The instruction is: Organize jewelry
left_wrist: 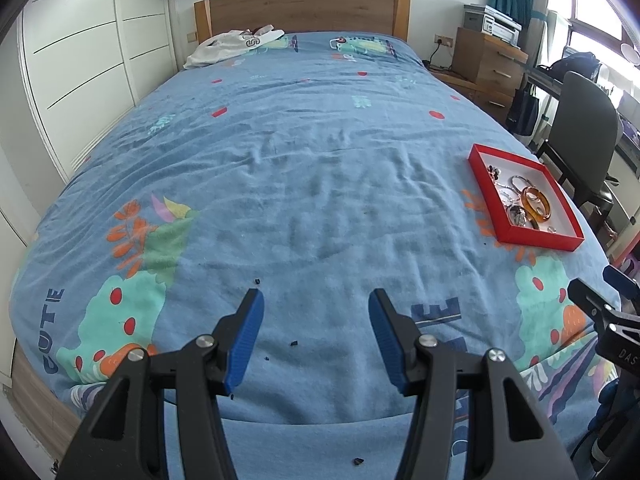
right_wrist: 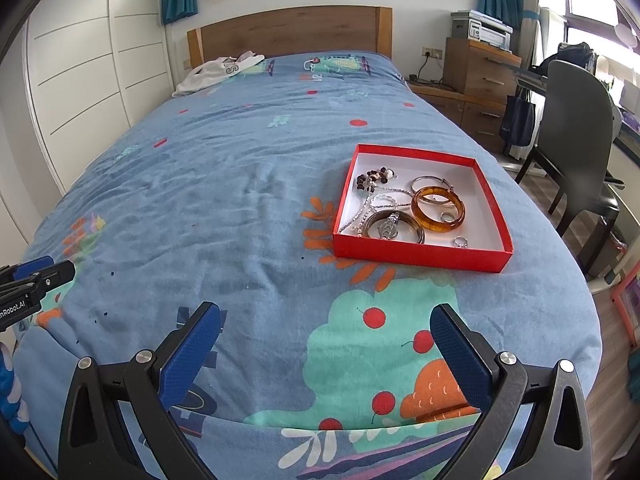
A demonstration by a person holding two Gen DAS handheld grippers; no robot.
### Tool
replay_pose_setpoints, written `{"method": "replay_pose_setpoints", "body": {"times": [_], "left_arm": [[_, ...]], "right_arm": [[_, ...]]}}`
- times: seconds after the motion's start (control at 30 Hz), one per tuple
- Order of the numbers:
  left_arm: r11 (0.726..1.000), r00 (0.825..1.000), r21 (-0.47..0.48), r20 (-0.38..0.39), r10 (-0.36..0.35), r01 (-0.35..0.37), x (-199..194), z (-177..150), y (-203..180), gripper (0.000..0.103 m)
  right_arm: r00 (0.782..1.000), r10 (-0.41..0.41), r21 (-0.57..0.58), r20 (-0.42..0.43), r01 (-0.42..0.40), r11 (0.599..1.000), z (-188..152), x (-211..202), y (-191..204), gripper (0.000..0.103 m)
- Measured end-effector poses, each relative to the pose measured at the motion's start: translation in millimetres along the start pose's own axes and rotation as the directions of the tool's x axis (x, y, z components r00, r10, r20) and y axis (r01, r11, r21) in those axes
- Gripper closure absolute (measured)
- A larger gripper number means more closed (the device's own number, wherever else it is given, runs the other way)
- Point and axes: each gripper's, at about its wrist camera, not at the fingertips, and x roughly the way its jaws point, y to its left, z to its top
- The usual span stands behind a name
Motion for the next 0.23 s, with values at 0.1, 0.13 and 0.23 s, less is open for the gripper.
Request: {"method": "replay_pose_setpoints", "body": {"times": [0.1, 0.13, 0.23], "left_arm": [[1.000, 1.000, -0.004, -0.006, -0.005, 0.005, 0.9, 0.1, 0.3, 0.050], [1.000, 1.000, -0.004, -0.006, -0.008, 0.008, 0.8, -0.1, 0.1, 0.050], [1.000, 1.000, -0.006, -0.013, -0.014, 0.014, 1.4, 0.3, 0.1, 0.050]], "right_arm": [[1.000, -0.001, 0.000, -0.003, 0.001, 1.000, -0.2, 0.9, -0.1, 0.001], [1.000, -0.001, 0.001, -0.004, 0.001, 1.000, -0.2, 1.5, -0.2, 0.001], [1.000, 0.000, 0.000, -0.004, 0.000, 1.000, -0.3, 1.5, -0.2, 0.001]]}}
